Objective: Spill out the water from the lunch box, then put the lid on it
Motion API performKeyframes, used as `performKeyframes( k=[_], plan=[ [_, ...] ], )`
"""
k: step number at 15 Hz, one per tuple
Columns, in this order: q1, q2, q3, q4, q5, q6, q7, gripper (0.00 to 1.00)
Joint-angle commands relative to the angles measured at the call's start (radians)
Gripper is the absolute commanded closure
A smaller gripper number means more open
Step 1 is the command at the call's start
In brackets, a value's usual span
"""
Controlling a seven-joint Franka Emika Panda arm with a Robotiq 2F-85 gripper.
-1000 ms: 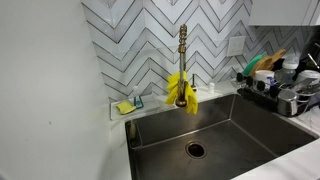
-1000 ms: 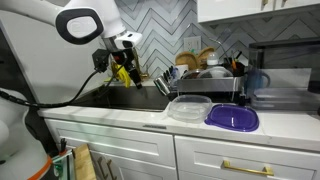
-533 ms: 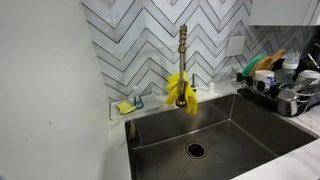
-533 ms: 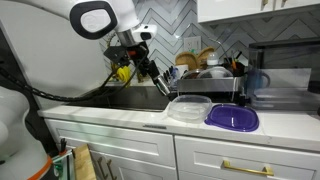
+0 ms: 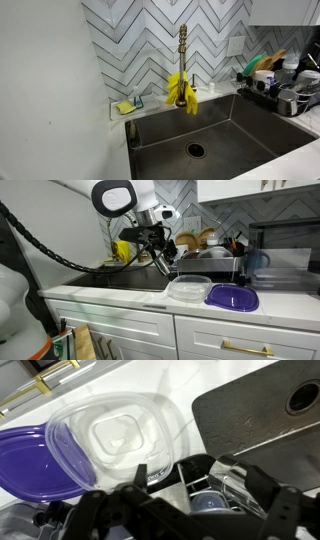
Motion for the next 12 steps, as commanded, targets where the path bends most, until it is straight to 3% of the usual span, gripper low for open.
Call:
performKeyframes(
  k=[1, 3, 8, 12],
  plan=[
    [0.004, 0.006, -0.006, 0.003, 0.006, 0.008, -0.030, 0.00],
    [-0.018, 0.065, -0.026, 0.020, -0.015, 0.101, -0.057, 0.00],
    [-0.027, 0.190, -0.102, 0.100, 0.011, 0.101, -0.189, 0.00],
    [-0.056, 0.297, -0.094, 0.167, 0.044, 0.127, -0.194, 0.00]
  ],
)
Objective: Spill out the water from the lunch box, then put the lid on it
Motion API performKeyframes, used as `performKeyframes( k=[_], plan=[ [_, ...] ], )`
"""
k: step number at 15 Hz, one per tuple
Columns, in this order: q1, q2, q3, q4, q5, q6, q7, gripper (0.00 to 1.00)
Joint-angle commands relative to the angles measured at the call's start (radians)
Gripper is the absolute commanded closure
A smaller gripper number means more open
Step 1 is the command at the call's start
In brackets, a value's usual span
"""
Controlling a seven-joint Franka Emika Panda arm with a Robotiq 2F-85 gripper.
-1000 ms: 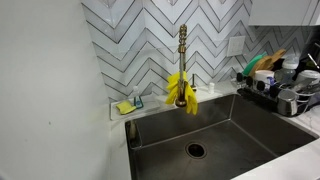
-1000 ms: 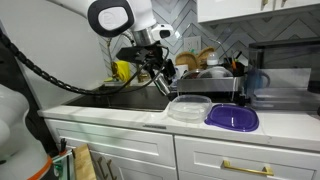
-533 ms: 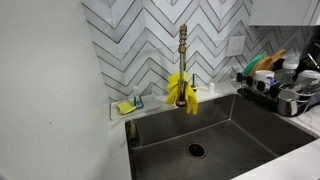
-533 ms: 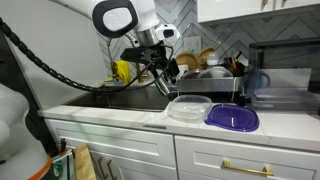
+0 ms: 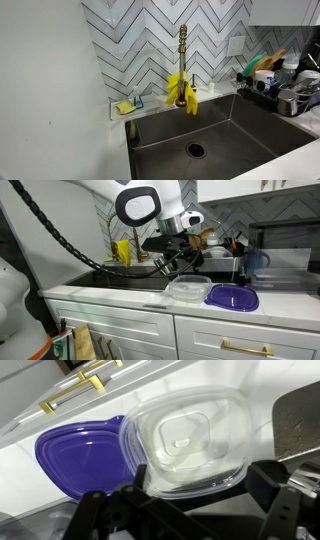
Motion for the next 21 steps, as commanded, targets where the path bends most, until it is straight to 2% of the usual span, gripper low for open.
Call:
performKeyframes(
  k=[1, 6, 10, 21],
  plan=[
    [-0.030, 0.028, 0.027, 0.018, 0.018, 0.007, -0.005, 0.00],
    [-0.046, 0.112, 0.031, 0.066, 0.033, 0.040, -0.004, 0.00],
    [-0.059, 0.154, 0.021, 0.107, 0.109, 0.024, -0.067, 0.00],
    [-0.137, 0.320, 0.086, 0.202, 0.205, 0.046, -0.175, 0.00]
  ],
)
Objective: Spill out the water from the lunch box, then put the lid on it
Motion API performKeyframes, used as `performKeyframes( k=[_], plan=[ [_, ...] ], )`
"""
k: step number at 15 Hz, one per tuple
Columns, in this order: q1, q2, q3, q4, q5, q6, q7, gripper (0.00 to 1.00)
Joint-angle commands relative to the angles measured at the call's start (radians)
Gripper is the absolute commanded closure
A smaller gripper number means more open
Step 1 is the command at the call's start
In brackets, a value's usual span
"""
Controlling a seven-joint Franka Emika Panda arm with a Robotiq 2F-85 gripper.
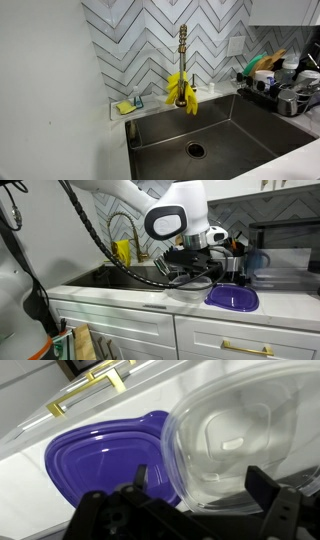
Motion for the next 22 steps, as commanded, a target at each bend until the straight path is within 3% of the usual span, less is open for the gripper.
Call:
performKeyframes(
  k=[1, 6, 9, 15, 22],
  plan=[
    [-0.046, 0.063, 0.043, 0.042, 0.067, 0.012, -0.055, 0.03],
    [-0.087, 0.115, 0.081, 0.082, 0.102, 0.012, -0.075, 0.23],
    [-0.109, 0.137, 0.099, 0.102, 0.109, 0.011, -0.084, 0.57],
    [-0.143, 0.160, 0.122, 0.123, 0.102, -0.011, -0.093, 0.99],
    [-0.164, 0.143, 0.142, 0.132, 0.113, -0.066, -0.158, 0.98]
  ],
)
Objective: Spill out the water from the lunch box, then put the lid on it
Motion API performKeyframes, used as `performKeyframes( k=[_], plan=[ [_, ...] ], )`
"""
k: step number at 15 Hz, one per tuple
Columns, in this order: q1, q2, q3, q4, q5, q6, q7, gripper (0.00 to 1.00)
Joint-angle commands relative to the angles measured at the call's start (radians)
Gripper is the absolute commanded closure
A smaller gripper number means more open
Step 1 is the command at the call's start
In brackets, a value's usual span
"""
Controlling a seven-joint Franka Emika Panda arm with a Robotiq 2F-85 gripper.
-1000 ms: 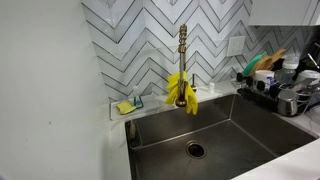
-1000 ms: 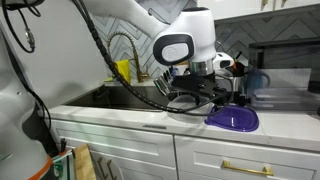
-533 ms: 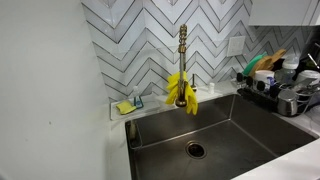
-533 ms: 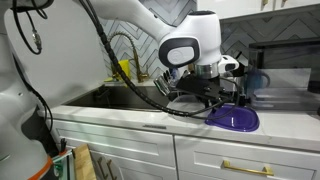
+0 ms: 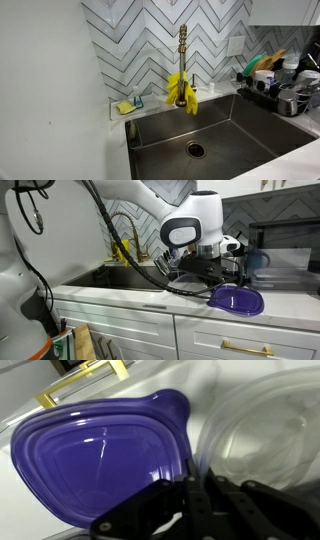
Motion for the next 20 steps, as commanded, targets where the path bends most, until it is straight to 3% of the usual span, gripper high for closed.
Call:
performKeyframes(
  k=[1, 12, 16, 20],
  plan=[
    [-0.027, -0.017, 0.021, 0.012, 0.027, -0.075, -0.076, 0.98],
    [0.006, -0.222, -0.011, -0.029, -0.131, -0.365, -0.220, 0.98],
    [0.022, -0.326, -0.020, -0.064, -0.212, -0.421, -0.241, 0.98],
    [0.056, -0.457, -0.016, -0.130, -0.222, -0.427, -0.209, 0.98]
  ],
)
